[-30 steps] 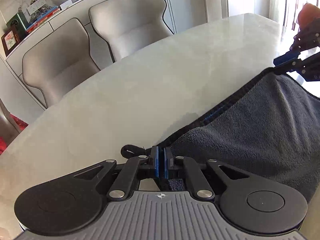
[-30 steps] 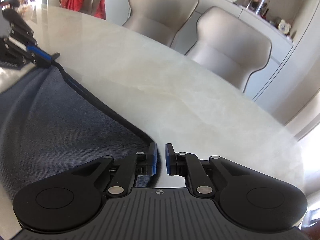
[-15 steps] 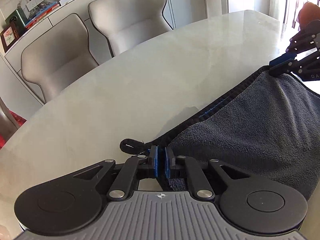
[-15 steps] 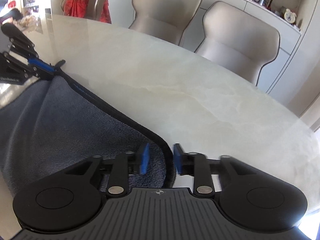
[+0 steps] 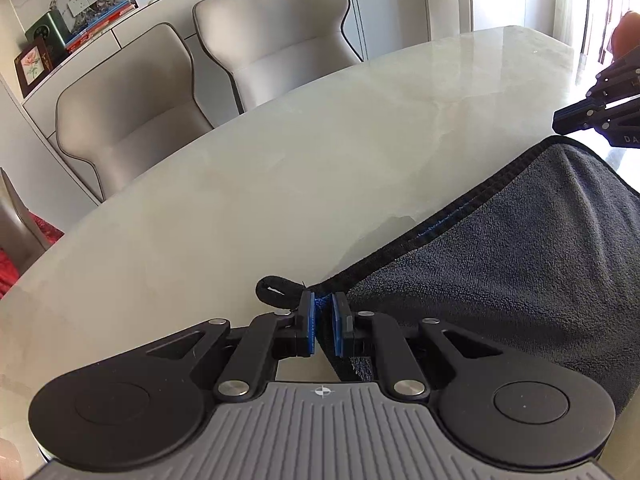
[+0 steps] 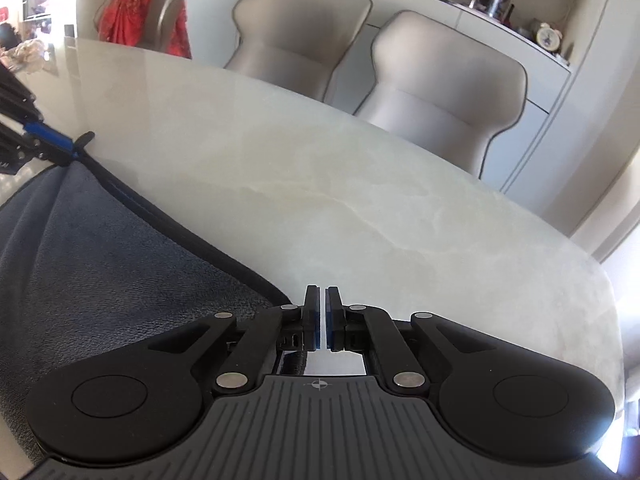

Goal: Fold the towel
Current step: 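Open both grippers to release the folded edge and withdraw, then move both grippers back and reposition them at the folded towel's ends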

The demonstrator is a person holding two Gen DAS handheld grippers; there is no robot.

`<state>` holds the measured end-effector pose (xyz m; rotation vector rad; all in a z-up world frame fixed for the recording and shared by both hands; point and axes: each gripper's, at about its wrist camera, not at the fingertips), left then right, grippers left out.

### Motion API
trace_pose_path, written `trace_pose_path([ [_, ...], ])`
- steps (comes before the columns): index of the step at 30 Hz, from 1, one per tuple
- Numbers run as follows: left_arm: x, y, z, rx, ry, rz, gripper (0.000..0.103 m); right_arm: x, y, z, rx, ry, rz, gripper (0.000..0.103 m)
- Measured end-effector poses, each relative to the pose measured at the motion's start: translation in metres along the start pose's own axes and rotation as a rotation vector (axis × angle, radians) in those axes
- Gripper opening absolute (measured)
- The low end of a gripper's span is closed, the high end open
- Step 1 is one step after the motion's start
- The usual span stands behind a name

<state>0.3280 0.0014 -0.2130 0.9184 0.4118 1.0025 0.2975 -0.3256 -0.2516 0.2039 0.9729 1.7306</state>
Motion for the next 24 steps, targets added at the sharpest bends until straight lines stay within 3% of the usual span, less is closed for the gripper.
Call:
trace_pose_path([
  [6,-0.021,0.021,-0.003,-0.012,-0.026,-0.042,0.029,0.021,0.031,-0.002,-0.036,0.055,0.057,0.009],
  [12,-0.067,0.039,-0.018,-0.039,-0.064,-0.164,0.033,0.067,0.059,-0.014,-0.068,0.102,0.180,0.011],
  [16,-0.092,0.032,-0.034,0.039,-0.104,-0.177,0.033,0.081,0.059,-0.020,-0.040,0.077,0.234,0.019],
  [20,-0.085,0.042,-0.051,0.065,-0.003,-0.193,0.034,0.069,0.055,-0.032,0.007,0.025,0.196,0.022],
  [24,-0.081,0.053,-0.073,0.085,0.031,-0.185,0.036,0.043,0.056,-0.043,0.026,-0.051,0.134,0.022],
])
Point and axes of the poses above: each gripper's, at about its wrist camera, not at the fingertips, and y roughly against the way its jaws point, x to its left, z to its top, and after that the axes turned 8 degrees about -z, right-handed
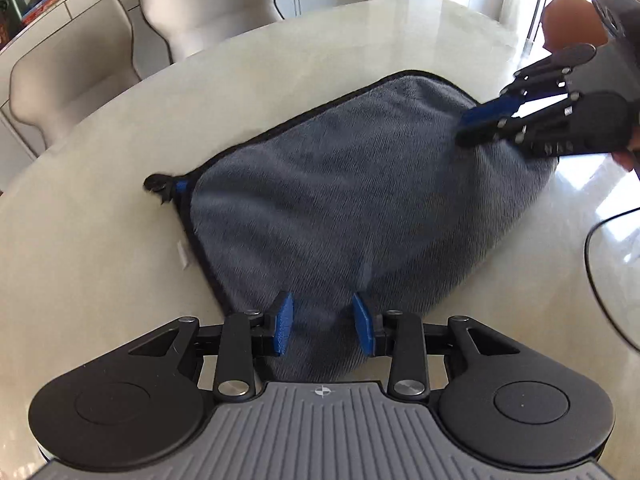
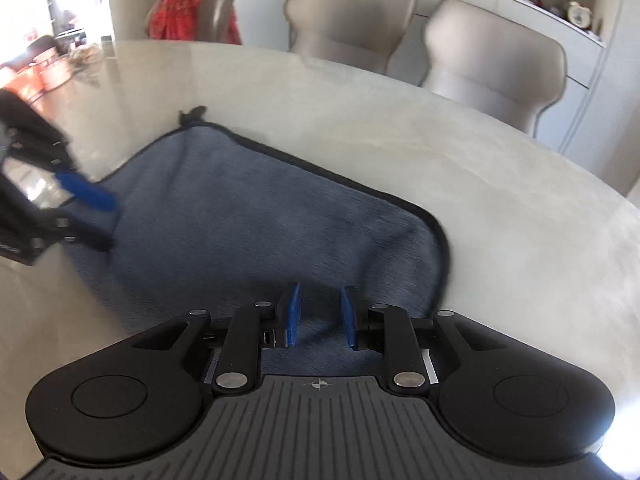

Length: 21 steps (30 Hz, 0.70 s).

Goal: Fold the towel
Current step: 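Move both grippers back and reposition them at the folded towel's ends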

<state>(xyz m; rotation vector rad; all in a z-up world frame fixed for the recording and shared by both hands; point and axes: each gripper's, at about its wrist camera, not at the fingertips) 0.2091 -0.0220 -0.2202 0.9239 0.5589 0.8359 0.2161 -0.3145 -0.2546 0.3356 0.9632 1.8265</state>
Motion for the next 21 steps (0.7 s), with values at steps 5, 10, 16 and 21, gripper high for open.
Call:
trace_pose_path([
  [5,-0.007,0.009,-0.010,-0.016,0.011,0.022,0.035,0.003,0.016,-0.003,0.021,-0.013,-0.106,0.023],
  [10,-0.023,0.006,-0.007,-0.020,-0.011,0.007,0.036,0.034,0.040,-0.010,-0.028,0.012,0.073,0.023],
  [16,-0.017,0.005,-0.019,-0.001,0.023,0.041,0.043,0.019,0.040,-0.040,0.049,-0.045,0.019,0.024],
  [21,-0.014,0.011,-0.023,-0.031,0.058,0.066,0.042,0.004,0.049,-0.043,0.083,-0.101,-0.029,0.024],
])
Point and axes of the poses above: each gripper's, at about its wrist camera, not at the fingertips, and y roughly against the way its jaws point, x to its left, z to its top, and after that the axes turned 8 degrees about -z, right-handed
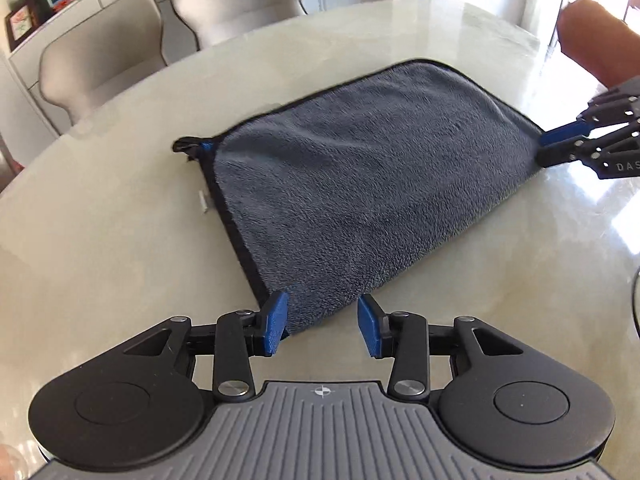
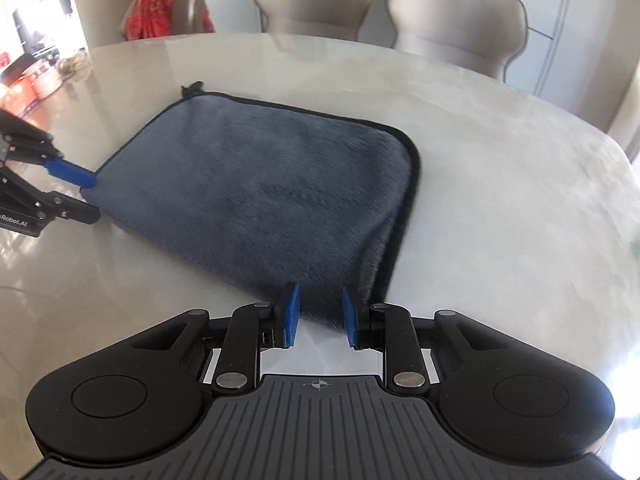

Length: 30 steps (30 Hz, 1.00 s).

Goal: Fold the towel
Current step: 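Move both grippers back and reposition them at the folded towel's ends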

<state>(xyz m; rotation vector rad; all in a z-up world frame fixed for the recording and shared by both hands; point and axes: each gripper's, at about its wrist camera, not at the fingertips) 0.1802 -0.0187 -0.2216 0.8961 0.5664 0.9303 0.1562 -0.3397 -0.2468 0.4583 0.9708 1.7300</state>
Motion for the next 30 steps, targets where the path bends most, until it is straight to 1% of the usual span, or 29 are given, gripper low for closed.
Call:
trace_pose_path([
  [2,0.000,0.001,0.001,-0.020,0.032,0.000,0.043,0.008,0.006,0.004,-0.017,0.007,-0.019,0.024],
  [4,-0.001,-0.002,0.001,-0.025,0.073,-0.004,0.046,0.016,0.011,0.006,-0.041,0.025,-0.006,0.025],
  [6,-0.001,-0.006,-0.001,-0.014,0.092,0.010,0.046,0.020,0.005,0.005,-0.015,0.025,-0.029,0.026],
  [7,-0.002,-0.005,-0.003,-0.020,0.089,0.016,0.046,0.020,0.000,0.004,0.010,0.022,-0.048,0.026],
  [8,-0.003,-0.004,-0.005,-0.020,0.086,0.018,0.046,0.016,-0.002,0.001,0.016,0.010,-0.060,0.026],
  [10,-0.004,-0.002,-0.007,-0.016,0.079,0.023,0.046,0.004,0.001,-0.004,0.008,-0.046,-0.038,0.025],
  [12,-0.004,0.000,-0.010,-0.011,0.086,0.038,0.046,-0.002,0.004,-0.006,0.015,-0.075,-0.045,0.026],
  [13,-0.004,0.001,-0.011,-0.009,0.093,0.048,0.048,-0.001,0.005,-0.006,0.034,-0.070,-0.096,0.029],
  [14,-0.005,0.002,-0.012,-0.004,0.104,0.062,0.052,0.000,0.004,-0.007,0.054,-0.061,-0.148,0.031],
  [15,-0.005,0.002,-0.013,0.006,0.126,0.082,0.053,0.001,0.004,-0.008,0.070,-0.052,-0.187,0.031],
  [16,-0.005,0.003,-0.015,0.012,0.145,0.099,0.053,0.000,0.006,-0.010,0.073,-0.052,-0.200,0.031],
  [17,-0.006,0.004,-0.017,0.009,0.159,0.105,0.053,-0.003,0.013,-0.012,0.057,-0.074,-0.184,0.032],
  [19,-0.010,0.006,-0.019,0.009,0.196,0.123,0.056,-0.008,0.026,-0.015,0.023,-0.144,-0.121,0.034],
  [20,-0.011,0.006,-0.020,0.012,0.204,0.135,0.060,-0.006,0.030,-0.015,0.012,-0.160,-0.112,0.036],
  [21,-0.014,0.006,-0.020,0.014,0.211,0.150,0.063,-0.005,0.035,-0.016,0.002,-0.162,-0.116,0.039],
  [22,-0.018,0.006,-0.020,0.014,0.215,0.173,0.064,-0.003,0.039,-0.017,-0.005,-0.158,-0.125,0.041],
  [24,-0.025,0.008,-0.021,0.014,0.217,0.206,0.070,0.003,0.045,-0.020,-0.018,-0.148,-0.141,0.045],
  [28,-0.032,0.012,-0.022,0.013,0.228,0.231,0.072,0.014,0.050,-0.024,-0.020,-0.147,-0.120,0.051],
  [30,-0.032,0.014,-0.023,0.007,0.255,0.222,0.072,0.019,0.053,-0.027,-0.022,-0.141,-0.117,0.056],
])
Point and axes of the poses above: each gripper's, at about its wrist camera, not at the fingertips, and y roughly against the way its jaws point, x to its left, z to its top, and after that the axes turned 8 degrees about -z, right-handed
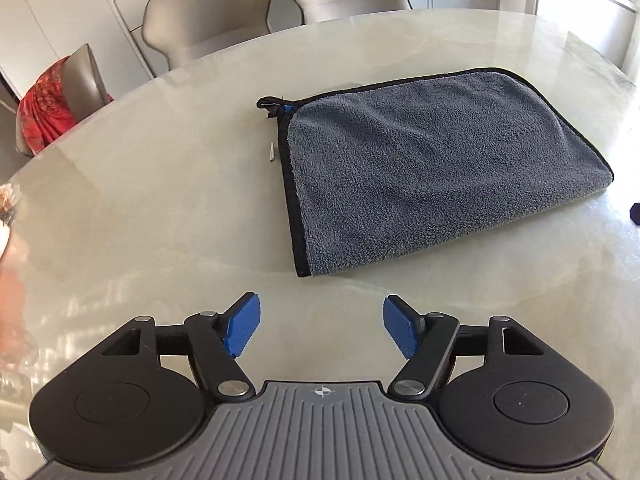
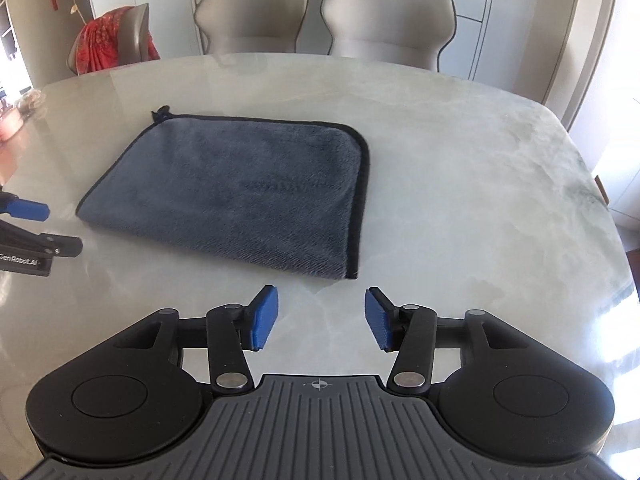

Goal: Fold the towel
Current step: 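Move both grippers back and reposition them at the folded towel's ends, then grasp the folded towel's end with the left gripper while the right gripper grasps the other end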

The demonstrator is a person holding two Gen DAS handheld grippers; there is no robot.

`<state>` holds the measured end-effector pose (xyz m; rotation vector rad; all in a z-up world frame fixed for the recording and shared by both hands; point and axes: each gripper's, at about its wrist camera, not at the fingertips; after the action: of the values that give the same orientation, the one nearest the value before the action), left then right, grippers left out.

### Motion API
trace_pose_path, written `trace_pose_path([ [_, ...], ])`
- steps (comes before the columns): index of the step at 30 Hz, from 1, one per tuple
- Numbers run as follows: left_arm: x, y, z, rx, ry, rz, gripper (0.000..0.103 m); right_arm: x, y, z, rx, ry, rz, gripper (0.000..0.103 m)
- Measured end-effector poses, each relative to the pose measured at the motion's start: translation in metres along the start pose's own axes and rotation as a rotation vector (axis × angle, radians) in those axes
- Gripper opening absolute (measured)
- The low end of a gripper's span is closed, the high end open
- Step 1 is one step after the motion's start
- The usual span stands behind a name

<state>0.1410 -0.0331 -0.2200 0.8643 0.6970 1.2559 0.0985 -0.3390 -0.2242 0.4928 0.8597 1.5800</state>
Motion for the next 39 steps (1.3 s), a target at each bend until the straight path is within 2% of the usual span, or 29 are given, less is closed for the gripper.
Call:
trace_pose_path([
  [4,0.004,0.004,-0.001,-0.004,0.053,-0.012,0.072,0.005,0.003,-0.003,-0.004,0.008,0.005,0.060],
  [7,0.006,0.006,0.000,-0.006,0.068,-0.003,0.073,0.005,0.005,-0.004,-0.007,0.013,-0.003,0.067],
  [9,0.011,0.005,0.001,-0.009,0.095,-0.023,0.073,0.005,0.007,-0.005,-0.011,0.013,-0.008,0.070],
  [17,0.051,-0.001,0.002,-0.024,0.354,-0.227,0.073,0.008,0.004,-0.005,-0.007,0.024,-0.002,0.071],
  [26,0.069,-0.018,0.005,-0.023,0.508,-0.365,0.073,0.011,-0.005,-0.007,0.012,0.031,0.000,0.072],
  [32,0.094,-0.029,0.002,-0.040,0.738,-0.513,0.073,0.011,-0.009,-0.009,0.023,0.025,-0.006,0.074],
  [39,0.103,-0.037,0.002,-0.034,0.846,-0.578,0.073,0.008,-0.012,-0.011,0.030,0.017,-0.008,0.075],
])
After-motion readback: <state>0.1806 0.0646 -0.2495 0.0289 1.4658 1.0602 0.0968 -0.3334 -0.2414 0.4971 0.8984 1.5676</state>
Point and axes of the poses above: each gripper's, at about its wrist camera, not at the fingertips, and y roughly against the way its jaws point, x to its left, z to its top, and after that the axes turned 8 degrees about -z, right-handed
